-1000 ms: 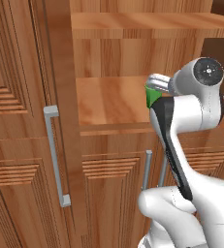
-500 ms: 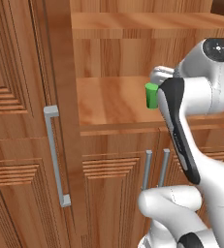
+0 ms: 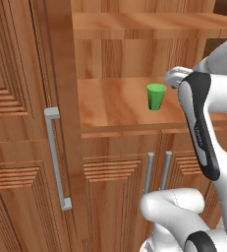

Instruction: Open the cabinet directly in front. Then move the beer and the cup to the dining counter with the jar on it.

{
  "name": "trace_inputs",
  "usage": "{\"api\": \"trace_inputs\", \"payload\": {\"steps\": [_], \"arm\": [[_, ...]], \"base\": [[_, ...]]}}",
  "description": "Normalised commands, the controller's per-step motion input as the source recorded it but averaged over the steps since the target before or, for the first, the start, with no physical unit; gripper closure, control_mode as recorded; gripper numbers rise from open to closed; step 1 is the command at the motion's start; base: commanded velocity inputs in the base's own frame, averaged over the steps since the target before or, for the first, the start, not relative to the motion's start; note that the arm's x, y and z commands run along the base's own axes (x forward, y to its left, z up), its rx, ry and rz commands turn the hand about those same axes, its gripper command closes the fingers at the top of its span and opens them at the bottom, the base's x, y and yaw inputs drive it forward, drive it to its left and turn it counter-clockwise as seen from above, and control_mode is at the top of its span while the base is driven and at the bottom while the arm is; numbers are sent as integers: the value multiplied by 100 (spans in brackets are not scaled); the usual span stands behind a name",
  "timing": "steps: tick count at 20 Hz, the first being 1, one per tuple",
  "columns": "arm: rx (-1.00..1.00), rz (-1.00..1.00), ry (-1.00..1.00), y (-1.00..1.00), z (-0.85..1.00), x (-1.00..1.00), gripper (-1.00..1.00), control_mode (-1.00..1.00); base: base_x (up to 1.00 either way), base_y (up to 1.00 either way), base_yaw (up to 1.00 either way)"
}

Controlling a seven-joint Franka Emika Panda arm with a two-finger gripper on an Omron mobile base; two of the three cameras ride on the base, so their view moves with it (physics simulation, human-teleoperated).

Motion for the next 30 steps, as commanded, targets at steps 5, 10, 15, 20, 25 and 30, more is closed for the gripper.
{"api": "trace_inputs", "payload": {"steps": [5, 10, 15, 20, 25, 30], "arm": [[0, 3, 0, -13, -6, 21, -100, -100], [0, 0, 0, 0, -5, 34, -100, -100], [0, 0, 0, 0, -10, 41, -100, -100], [0, 0, 0, 0, -14, 41, -100, -100], [0, 0, 0, 0, -18, 44, -100, -100], [0, 0, 0, 0, -16, 45, -100, -100]], "base": [[0, 0, 0], [0, 0, 0], [0, 0, 0], [0, 0, 0], [0, 0, 0], [0, 0, 0]]}}
